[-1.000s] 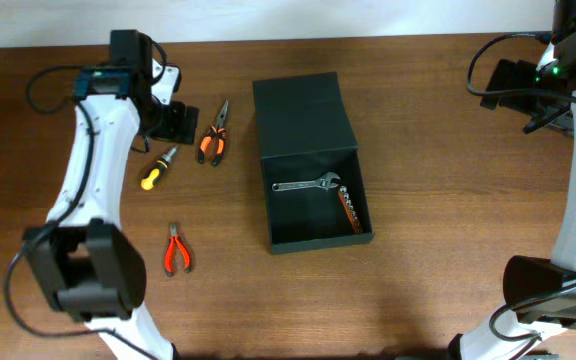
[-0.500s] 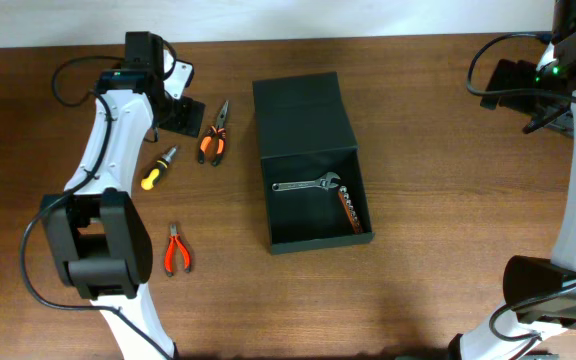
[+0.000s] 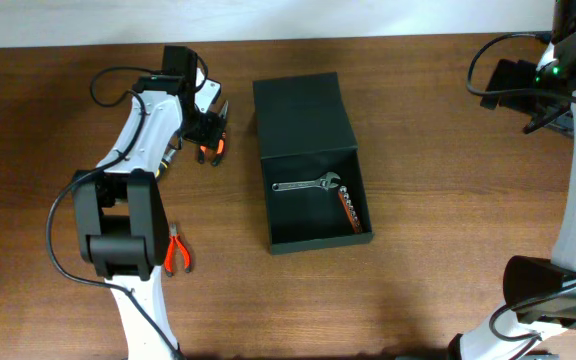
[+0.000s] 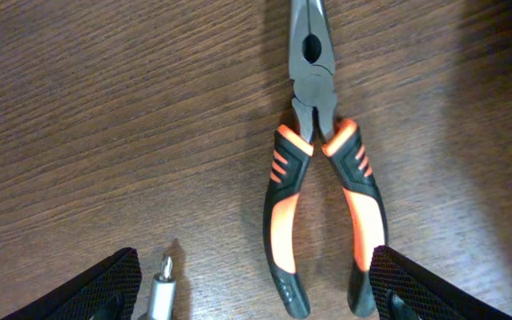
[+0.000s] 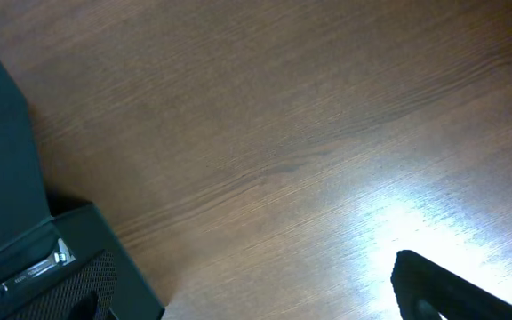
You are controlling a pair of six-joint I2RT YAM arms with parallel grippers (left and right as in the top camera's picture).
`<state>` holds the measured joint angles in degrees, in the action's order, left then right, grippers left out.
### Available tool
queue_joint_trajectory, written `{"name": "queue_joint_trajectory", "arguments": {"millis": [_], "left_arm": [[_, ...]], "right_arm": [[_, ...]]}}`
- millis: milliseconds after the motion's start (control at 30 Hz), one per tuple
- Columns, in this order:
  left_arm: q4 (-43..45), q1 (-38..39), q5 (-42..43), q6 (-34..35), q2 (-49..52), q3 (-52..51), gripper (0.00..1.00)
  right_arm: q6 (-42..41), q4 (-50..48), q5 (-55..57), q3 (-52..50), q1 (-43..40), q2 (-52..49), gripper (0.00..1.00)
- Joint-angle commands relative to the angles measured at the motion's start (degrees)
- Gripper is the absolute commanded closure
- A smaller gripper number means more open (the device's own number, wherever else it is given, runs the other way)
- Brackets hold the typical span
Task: Pack container
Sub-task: 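Move the left gripper over the orange-black needle-nose pliers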
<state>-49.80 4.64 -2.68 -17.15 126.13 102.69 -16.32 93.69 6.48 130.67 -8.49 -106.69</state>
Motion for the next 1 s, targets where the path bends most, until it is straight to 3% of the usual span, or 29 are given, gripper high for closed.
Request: {"name": "queue_joint_trajectory", "arguments": {"millis": [0, 267, 633, 967], "left_arm": [[1.22, -0.31, -1.68, -0.57, 1.09, 0.81, 0.15], [2.01, -0.24, -1.68, -1.86, 3.37, 0.81, 0.21], [4.31, -0.24, -1.68, -2.12, 4.26, 0.81, 0.21], [5.29, -0.13, -1.62, -6.62, 4.28, 0.81, 0.24]], "right_arm": [[-0.20, 0.00, -0.26, -0.07, -0.20, 0.46, 0.01], [-0.20, 0.00, -0.26, -0.07, -0.20, 0.46, 0.01], [-0.20, 0.00, -0.26, -0.07, -0.20, 0.46, 0.01], [-0.20, 0.00, -0.26, -0.07, -0.20, 0.46, 0.01]]}}
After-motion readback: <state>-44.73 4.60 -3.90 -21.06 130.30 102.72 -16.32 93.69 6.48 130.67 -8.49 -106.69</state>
